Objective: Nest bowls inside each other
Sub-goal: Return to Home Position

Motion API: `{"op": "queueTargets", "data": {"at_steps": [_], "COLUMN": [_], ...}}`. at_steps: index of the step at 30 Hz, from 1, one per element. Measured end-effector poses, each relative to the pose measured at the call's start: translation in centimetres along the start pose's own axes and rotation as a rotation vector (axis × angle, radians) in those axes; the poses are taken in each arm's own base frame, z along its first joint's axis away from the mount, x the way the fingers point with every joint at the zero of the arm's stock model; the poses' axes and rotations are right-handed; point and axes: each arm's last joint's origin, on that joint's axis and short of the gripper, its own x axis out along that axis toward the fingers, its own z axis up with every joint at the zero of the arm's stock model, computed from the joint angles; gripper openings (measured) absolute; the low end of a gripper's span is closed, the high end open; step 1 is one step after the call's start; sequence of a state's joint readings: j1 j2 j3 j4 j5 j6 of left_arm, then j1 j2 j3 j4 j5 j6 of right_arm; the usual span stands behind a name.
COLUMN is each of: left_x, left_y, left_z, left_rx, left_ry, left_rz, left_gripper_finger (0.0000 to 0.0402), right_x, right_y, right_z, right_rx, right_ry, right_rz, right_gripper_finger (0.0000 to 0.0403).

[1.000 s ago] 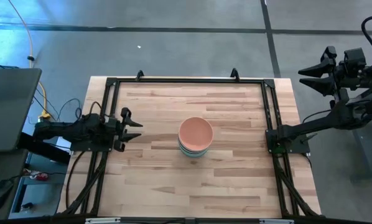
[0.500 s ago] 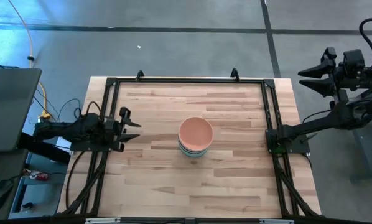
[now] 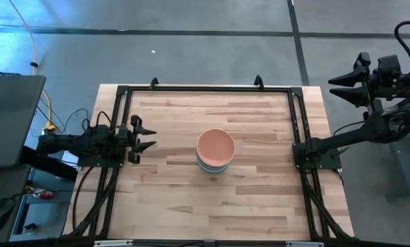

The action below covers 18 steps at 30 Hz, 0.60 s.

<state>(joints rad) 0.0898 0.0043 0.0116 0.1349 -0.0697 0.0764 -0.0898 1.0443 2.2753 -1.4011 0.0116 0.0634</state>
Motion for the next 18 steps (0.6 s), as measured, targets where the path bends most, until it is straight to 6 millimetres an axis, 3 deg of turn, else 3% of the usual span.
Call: {"op": "queueTargets", "data": {"at_steps": [8,18], "left_x": [-0.1,0.0], "left_y": [-0.1,-0.2], "left_z": [-1.2,-1.3], "left_rx": [-0.082,-0.076], "left_ry": [0.128,0.135], "left_rz": [0.001,-0.035], "left_gripper_finger": [0.0168,0.0168], "right_x": [0.0,0.0], "right_y": [0.0,0.0], "right_z": [0.0,-0.1], "right_rx": [-0.018,-0.012], "right_ry": [0.003,0.006], "right_rz": [0.000,0.004], "right_gripper_finger": [0.0126,0.0126]}}
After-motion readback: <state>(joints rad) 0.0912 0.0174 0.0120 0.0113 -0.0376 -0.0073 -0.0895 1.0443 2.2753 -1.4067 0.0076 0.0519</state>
